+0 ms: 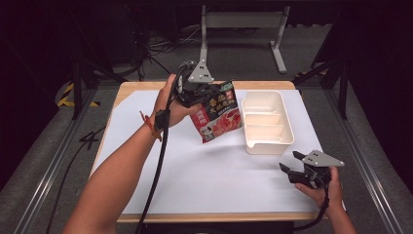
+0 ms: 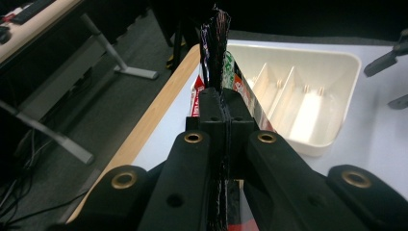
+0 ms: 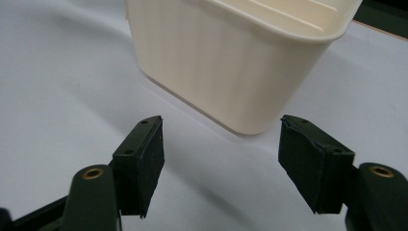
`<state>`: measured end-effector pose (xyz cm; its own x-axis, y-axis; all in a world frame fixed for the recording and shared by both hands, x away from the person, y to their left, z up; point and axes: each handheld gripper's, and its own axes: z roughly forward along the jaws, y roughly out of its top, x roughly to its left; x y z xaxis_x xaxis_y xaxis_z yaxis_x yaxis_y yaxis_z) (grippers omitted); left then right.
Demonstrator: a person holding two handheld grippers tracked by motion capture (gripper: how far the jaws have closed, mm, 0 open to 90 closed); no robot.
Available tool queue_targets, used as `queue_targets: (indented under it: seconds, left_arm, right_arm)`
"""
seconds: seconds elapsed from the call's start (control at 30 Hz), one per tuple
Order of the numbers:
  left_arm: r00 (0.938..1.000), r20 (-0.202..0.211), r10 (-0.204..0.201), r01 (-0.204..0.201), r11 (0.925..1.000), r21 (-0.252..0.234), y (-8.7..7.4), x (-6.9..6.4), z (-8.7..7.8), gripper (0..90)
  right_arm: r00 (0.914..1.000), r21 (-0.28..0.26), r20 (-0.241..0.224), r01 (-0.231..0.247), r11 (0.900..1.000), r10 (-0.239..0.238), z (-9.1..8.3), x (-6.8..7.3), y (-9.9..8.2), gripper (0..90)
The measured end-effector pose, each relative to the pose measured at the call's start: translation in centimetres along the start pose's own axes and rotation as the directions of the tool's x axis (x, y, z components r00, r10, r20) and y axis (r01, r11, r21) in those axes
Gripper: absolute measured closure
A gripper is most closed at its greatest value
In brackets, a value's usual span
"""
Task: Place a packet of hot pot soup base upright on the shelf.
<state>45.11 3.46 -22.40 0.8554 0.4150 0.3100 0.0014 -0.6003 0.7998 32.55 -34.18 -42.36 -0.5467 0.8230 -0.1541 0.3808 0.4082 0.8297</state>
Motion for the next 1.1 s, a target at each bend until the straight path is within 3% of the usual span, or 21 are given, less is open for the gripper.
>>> queue_targets:
  seconds: [0.37,0.53,0.93,1.1]
  left_arm:
    - [0.9996,0.019,0.021,-0.021,0.9998,0.001,3.0,-0.3,1.2,89.5]
    - [0.9988,0.029,0.039,-0.039,0.9992,-0.001,3.7,-0.7,1.6,89.5]
    - [0.9962,0.075,0.044,-0.040,0.9981,-0.046,5.1,-1.7,2.5,89.6]
    - [0.9934,0.102,0.054,-0.049,0.9976,-0.048,6.4,-2.5,3.8,89.7]
  right_arm:
    - [1.0000,0.000,0.000,-0.001,1.0000,0.001,0.0,0.0,-0.1,32.8]
    - [1.0000,-0.001,0.001,-0.002,1.0000,0.002,0.0,-0.1,-0.1,32.8]
    - [1.0000,0.008,-0.001,0.003,1.0000,-0.003,0.1,0.0,0.0,32.8]
    - [1.0000,0.005,0.003,0.006,1.0000,-0.006,0.1,0.1,0.0,32.8]
